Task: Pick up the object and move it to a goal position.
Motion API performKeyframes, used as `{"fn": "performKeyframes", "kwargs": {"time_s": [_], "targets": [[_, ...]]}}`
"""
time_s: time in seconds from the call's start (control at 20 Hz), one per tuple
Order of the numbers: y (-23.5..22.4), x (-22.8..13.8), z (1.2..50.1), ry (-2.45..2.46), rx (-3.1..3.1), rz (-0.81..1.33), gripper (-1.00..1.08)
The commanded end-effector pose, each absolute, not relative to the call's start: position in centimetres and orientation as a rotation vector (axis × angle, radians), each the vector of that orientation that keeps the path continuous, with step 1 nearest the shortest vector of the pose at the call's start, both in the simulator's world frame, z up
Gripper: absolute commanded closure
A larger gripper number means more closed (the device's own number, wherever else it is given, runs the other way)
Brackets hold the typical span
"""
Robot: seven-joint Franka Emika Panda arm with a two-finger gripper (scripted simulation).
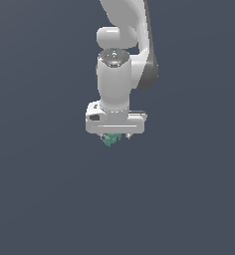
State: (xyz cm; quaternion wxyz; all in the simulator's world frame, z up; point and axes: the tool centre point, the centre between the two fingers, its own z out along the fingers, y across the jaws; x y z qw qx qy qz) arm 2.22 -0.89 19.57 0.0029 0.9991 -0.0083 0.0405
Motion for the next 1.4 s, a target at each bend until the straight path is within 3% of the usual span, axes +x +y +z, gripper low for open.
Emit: {"fn": "performKeyframes", "kwargs": {"time_s": [0.0,1.35], "targets": [[-0.9,2.0,19.3,-0.060,3.134,0.124,-0.92],[-2.4,-5.5,13.8,-1.058,2.963,0.031,-0.92]]}}
